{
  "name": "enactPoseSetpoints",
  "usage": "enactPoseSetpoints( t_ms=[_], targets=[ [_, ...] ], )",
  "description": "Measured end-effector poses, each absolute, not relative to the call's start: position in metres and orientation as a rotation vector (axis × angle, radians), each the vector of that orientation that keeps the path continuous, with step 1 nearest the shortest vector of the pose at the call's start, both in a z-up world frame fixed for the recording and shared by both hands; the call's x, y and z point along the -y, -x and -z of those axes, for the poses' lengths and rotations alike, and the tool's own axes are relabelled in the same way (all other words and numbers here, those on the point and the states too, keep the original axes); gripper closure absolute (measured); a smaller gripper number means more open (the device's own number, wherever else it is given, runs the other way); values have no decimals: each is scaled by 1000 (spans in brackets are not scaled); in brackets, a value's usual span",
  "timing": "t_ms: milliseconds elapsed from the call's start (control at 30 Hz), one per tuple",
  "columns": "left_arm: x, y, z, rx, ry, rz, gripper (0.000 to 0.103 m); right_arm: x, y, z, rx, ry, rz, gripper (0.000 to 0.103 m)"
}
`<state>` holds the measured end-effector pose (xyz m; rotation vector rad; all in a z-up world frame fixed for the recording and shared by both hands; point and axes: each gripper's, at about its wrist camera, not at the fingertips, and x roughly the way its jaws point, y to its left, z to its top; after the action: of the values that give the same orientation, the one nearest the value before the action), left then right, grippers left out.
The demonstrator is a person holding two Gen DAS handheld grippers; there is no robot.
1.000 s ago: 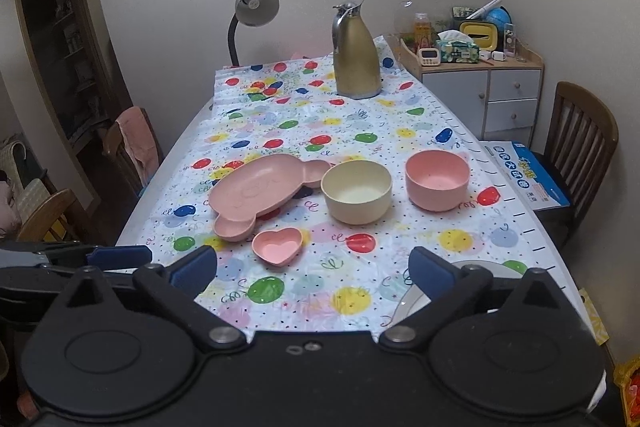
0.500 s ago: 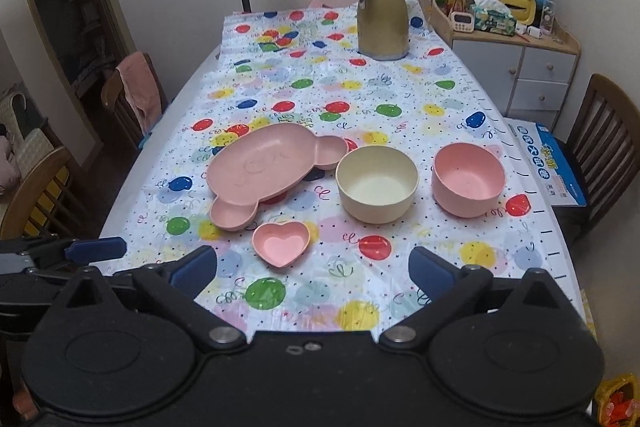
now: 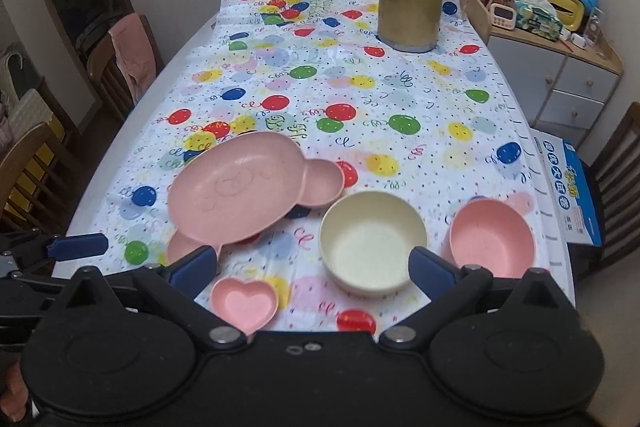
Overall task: Organize plates and bowls
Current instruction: 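Grip the pink bear-shaped plate rim with the left gripper while the right gripper grips it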
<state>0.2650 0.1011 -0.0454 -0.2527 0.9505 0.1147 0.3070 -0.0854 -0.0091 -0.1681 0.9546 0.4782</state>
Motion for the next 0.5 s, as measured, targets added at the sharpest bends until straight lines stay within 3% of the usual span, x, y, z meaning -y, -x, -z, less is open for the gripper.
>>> enactPoseSetpoints(
  t_ms=[500],
  targets=[
    [-162,-328,104,-1047,367,-307,24,31,-425,64,-1017,278,-574,2]
  ],
)
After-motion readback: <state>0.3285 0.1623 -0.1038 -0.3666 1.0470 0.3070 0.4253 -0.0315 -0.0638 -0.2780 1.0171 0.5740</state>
